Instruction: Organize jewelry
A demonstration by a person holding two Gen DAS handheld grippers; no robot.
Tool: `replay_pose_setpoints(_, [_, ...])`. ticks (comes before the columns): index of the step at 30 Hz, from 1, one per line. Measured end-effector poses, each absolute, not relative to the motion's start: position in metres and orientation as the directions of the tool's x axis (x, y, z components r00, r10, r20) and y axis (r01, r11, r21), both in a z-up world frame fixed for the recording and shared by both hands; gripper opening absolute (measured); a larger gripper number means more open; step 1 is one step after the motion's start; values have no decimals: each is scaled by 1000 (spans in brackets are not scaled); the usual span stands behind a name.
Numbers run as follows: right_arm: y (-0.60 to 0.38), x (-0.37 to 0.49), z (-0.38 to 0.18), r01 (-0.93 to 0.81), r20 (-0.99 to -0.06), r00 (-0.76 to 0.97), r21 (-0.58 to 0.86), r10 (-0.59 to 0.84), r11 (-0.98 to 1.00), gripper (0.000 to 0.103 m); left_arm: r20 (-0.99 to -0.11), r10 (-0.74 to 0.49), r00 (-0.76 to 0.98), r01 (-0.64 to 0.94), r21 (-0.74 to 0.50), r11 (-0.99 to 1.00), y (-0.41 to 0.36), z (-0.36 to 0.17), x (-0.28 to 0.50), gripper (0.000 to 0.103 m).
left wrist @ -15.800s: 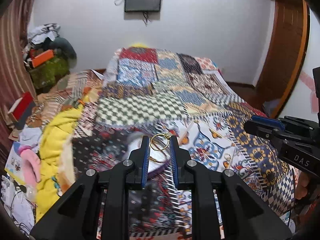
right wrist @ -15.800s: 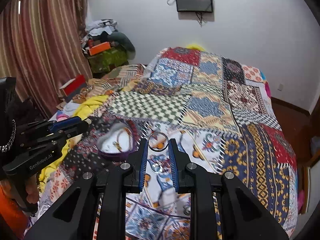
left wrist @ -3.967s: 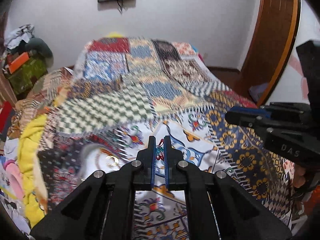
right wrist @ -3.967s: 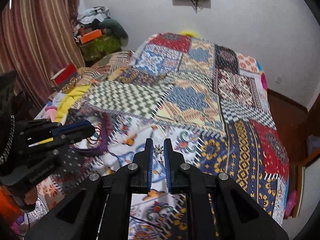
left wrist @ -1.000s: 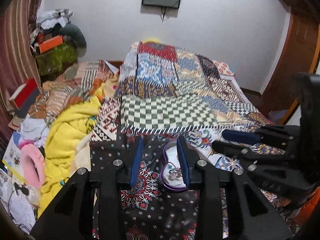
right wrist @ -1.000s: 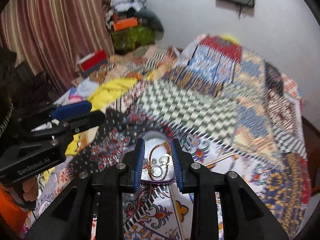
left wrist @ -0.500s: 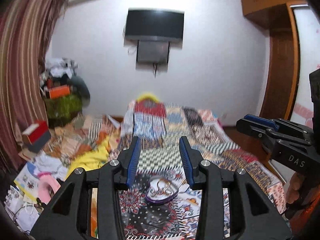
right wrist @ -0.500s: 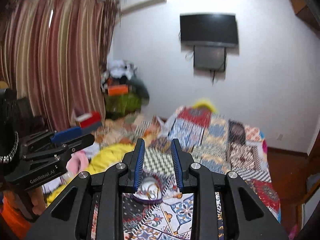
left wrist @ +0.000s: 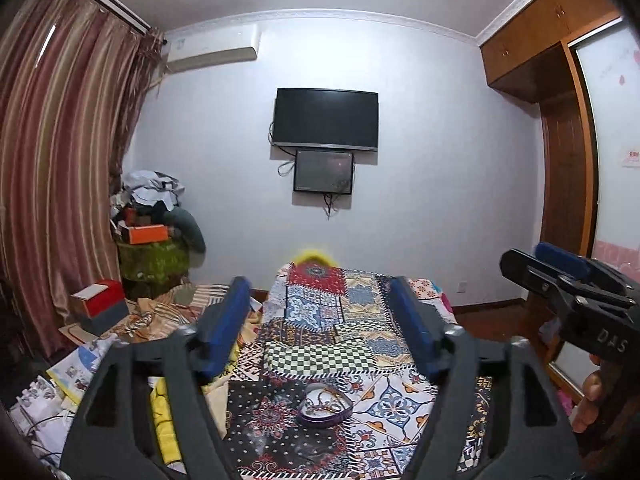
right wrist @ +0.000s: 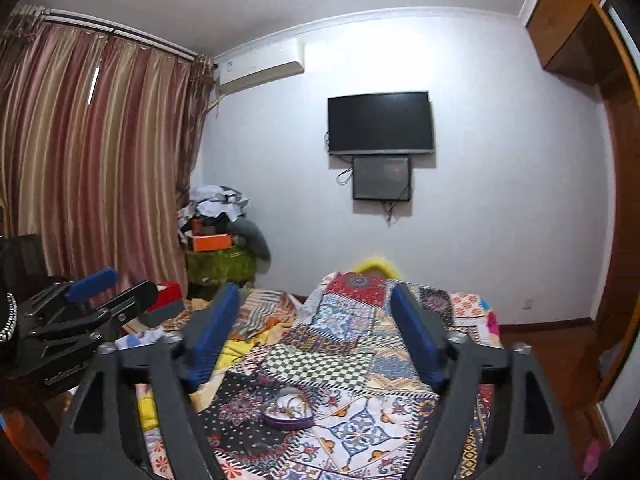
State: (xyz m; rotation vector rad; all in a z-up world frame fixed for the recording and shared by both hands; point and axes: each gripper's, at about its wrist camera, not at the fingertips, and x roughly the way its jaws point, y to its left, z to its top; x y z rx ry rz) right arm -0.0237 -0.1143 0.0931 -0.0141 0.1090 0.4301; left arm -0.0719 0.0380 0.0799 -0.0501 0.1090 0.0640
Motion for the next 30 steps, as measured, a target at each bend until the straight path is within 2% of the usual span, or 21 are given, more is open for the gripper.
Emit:
replay_pose_setpoints(7, [-110,-32,94,-389,-85,918,-18,386,921,103,-108,91,990,-97,-52,994,40,74,-77,94])
replay_pose_setpoints(12, [-110,-34,90,-376,-90,924,-28,373,926,103,-106,118,987,-122,-28,992,36,70,-78,101])
replay_pose_setpoints(30, [-120,-37,85,-367,-127,923,-16,362,930,103,-132,119,984,-123,-20,992,33,64,-73,102])
